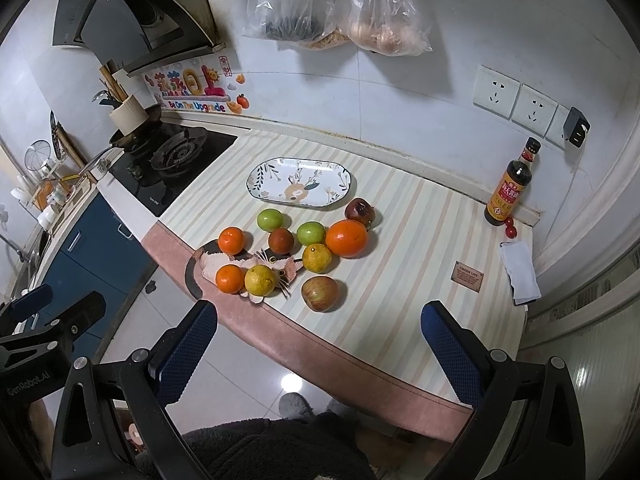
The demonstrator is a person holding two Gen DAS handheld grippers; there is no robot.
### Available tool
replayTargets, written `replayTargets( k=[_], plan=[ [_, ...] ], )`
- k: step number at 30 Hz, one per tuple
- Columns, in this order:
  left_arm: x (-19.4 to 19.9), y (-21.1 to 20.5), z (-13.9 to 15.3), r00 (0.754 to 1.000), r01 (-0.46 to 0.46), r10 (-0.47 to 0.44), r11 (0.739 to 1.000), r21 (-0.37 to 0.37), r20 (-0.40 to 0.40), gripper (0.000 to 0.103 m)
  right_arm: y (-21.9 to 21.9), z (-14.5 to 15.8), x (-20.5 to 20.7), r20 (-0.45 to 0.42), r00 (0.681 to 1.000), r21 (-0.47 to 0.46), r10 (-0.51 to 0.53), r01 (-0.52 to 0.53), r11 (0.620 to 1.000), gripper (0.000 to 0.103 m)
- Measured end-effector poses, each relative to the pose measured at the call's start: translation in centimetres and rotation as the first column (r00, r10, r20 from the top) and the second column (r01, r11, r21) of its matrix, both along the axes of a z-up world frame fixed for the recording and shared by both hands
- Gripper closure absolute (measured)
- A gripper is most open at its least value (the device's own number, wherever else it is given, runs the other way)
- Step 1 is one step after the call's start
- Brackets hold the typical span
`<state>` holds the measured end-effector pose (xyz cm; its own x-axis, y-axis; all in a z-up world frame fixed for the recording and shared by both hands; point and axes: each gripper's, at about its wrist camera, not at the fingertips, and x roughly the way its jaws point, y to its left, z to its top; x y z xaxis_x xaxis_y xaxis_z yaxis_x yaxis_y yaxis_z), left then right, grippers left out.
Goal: Organize fruits
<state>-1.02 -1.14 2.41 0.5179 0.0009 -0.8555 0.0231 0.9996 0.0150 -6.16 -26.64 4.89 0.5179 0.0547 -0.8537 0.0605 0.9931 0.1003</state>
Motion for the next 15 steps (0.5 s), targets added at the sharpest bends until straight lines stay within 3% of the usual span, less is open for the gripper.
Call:
replayTargets(
  k=[15],
  plan=[
    [-0.01,-0.50,0.03,1.000,-0.002,0.002,1.000,-0.001,-0.003,0.000,-0.40,-0.10,0.44,0.004,1.000,0.008,0.000,0.000,1.000,0.000]
  ],
)
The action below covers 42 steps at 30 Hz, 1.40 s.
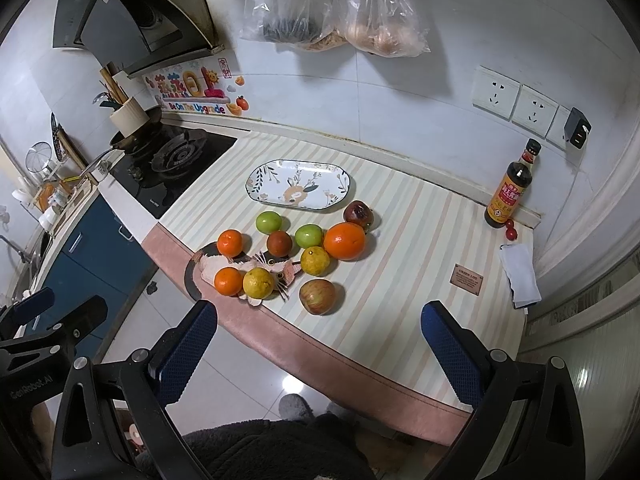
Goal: Organize fruits
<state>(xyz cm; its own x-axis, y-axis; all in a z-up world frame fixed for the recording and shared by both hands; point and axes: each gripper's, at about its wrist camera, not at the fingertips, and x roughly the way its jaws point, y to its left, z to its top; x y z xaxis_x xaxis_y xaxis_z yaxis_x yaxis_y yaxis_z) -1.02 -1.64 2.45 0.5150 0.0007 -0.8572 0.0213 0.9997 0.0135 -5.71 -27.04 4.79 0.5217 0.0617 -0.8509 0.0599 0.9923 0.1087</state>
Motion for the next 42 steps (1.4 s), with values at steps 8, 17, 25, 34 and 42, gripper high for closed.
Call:
replayTargets(
  k=[8,17,25,34,42],
  plan=[
    [2.1,-0.9,-1.2,0.999,-0.027,0.026,0.999,0.030,0.036,0.000,-2.6,-2.9,2.6,-0.023,0.999,0.075,-0.030,0.032,0.997,0.000],
    [10.1,0.5,-7.5,0.995,-0.089,0.096,0.983,0.158,-0.034,0.000,-5.0,-12.1,10.4,-0.122,0.992,0.171,-0.042,0.062,0.983,0.000],
    [18.7,2.1,-15.9,0.969,-0.069,0.092,0.992,0.110,-0.228,0.000,-6.3,-21.3,18.2,-0.267,0.959,0.237,-0.099,0.165,0.957,0.000],
    [28.2,3.1,-26.5,0.883,0.001,0.008,1.000,0.018,-0.469,0.003,-7.2,-31.2,25.5,-0.446,0.864,0.290,-0.232,0.385,0.876,0.000],
    [31.9,3.0,-31.9,0.813,0.077,-0.089,0.996,-0.047,-0.575,0.003,-6.8,-37.0,29.0,-0.555,0.764,0.266,-0.329,0.538,0.800,0.003]
  ],
)
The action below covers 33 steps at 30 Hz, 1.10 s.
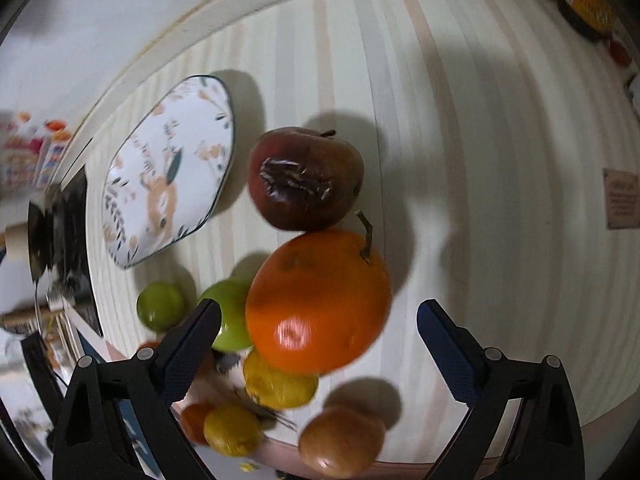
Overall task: Organize fruits
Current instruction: 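Grasp a tangerine with the left tool while the right tool grasps a large orange, then carry both fruits to the floral plate and open both tools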
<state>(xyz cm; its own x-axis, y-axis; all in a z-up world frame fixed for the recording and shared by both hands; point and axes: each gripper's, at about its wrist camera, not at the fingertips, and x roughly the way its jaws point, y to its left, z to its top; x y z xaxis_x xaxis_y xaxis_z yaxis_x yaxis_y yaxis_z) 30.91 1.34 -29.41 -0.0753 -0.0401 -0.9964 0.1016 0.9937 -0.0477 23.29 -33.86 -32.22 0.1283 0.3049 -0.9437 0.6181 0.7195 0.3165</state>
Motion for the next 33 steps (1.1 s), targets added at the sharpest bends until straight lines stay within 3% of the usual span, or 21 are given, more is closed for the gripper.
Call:
replayTargets(
  k=[3,4,6,9,12,15,17,20,27,33],
  plan=[
    [0.4,-0.6,-1.1,0.999,0.041,-0.041,0.999,-0.004,-0.026,0.005,0.4,-1.3,1.0,-0.027,1.000,0.013,-0.013,0.013,1.000,0.004],
    [0.5,-0.7,-1.3,0.998,0.048,-0.048,0.999,-0.005,-0.031,0.009,0.5,-1.7,1.2,-0.035,0.999,0.017,-0.014,0.015,1.000,0.004],
    [0.4,-1.0,-2.0,0.996,0.067,-0.067,0.998,0.005,-0.058,0.031,1.0,-2.4,1.5,-0.053,0.999,0.029,-0.007,0.009,1.000,0.006],
    [0.0,-1.1,-2.4,0.995,0.089,-0.088,0.995,0.051,-0.039,0.040,1.7,-3.2,1.7,-0.080,0.997,0.037,0.018,-0.015,0.999,0.018],
    [-0.3,-0.7,-1.9,0.997,0.072,-0.071,0.996,0.043,-0.026,0.040,2.2,-3.1,2.0,-0.079,0.995,0.030,0.063,-0.061,0.998,0.019],
    [-0.7,-1.0,-1.4,0.997,0.082,-0.082,0.995,0.061,-0.007,0.040,3.0,-2.6,1.7,-0.115,0.980,-0.046,0.160,-0.166,0.985,0.019],
    [-0.9,-1.5,-1.6,0.996,0.094,-0.095,0.993,0.075,0.002,0.040,4.1,-2.4,1.8,-0.144,0.951,-0.114,0.272,-0.289,0.951,0.019],
    [-1.4,-2.6,-1.7,0.994,0.111,-0.112,0.990,0.090,0.008,0.040,5.7,-2.4,1.8,-0.176,0.916,-0.132,0.361,-0.386,0.913,0.019],
    [-1.6,-3.4,-1.6,0.993,0.114,-0.115,0.990,0.089,0.007,0.041,5.7,-2.6,0.3,-0.169,0.944,-0.040,0.283,-0.293,0.955,0.019],
    [-1.8,-2.8,-1.8,0.992,0.124,-0.126,0.988,0.095,0.020,0.041,6.0,-2.3,-1.9,-0.168,0.952,-0.004,0.257,-0.261,0.965,0.018]
  ],
)
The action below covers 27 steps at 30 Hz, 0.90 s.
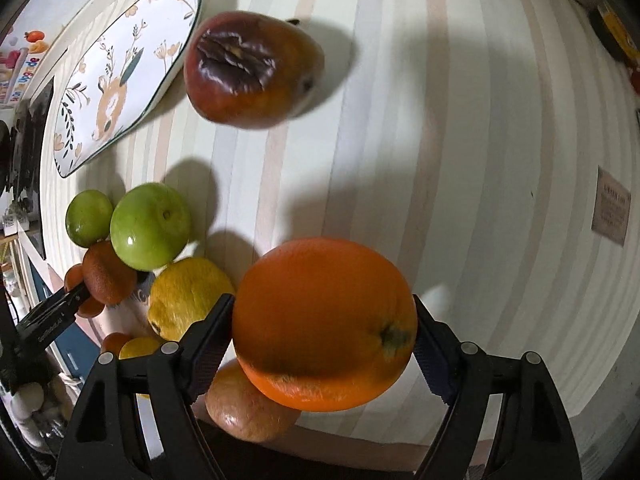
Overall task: Organize fruits
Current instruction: 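Carry both fruits to the floral plate and open both tools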
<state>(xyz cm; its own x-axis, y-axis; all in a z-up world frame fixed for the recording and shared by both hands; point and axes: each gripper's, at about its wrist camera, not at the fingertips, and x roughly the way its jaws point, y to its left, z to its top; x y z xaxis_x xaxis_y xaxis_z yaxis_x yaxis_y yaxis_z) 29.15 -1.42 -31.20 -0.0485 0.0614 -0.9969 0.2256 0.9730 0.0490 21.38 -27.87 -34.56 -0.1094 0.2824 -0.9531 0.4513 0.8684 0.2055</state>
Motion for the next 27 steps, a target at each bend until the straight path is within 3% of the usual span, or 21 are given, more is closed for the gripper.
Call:
replayTargets(
  k=[2,5,12,14,22,27],
  plan=[
    [0.0,0.1,0.1,1.000,-0.011,0.011,1.000,-0.010,0.000,0.041,0.1,0.3,-0.6,0.009,1.000,0.006,-0.003,0.003,1.000,0.018],
    [-0.5,0.4,0.1,1.000,-0.007,0.007,1.000,-0.014,-0.001,0.041,-0.6,0.9,-1.1,0.047,0.999,0.005,-0.001,0.001,1.000,0.008],
    [-0.7,0.5,0.1,1.000,-0.003,0.003,1.000,-0.008,0.006,0.041,-0.4,-0.6,-2.1,-0.023,0.999,-0.024,0.035,-0.035,0.999,0.007],
    [-0.8,0.4,0.1,1.000,-0.003,0.003,1.000,-0.007,0.007,0.041,-0.1,-1.5,-2.8,-0.037,0.999,-0.010,0.028,-0.029,1.000,0.014],
    [-1.4,0.0,1.1,1.000,0.009,-0.009,1.000,-0.028,0.001,0.041,-0.7,-0.3,-4.5,0.038,0.999,0.000,-0.031,0.031,1.000,0.016],
    [-0.6,-0.1,5.1,0.999,0.009,-0.006,0.994,-0.113,0.032,0.042,-0.5,3.6,-3.4,0.149,0.987,0.045,-0.055,0.048,0.998,0.016]
  ],
)
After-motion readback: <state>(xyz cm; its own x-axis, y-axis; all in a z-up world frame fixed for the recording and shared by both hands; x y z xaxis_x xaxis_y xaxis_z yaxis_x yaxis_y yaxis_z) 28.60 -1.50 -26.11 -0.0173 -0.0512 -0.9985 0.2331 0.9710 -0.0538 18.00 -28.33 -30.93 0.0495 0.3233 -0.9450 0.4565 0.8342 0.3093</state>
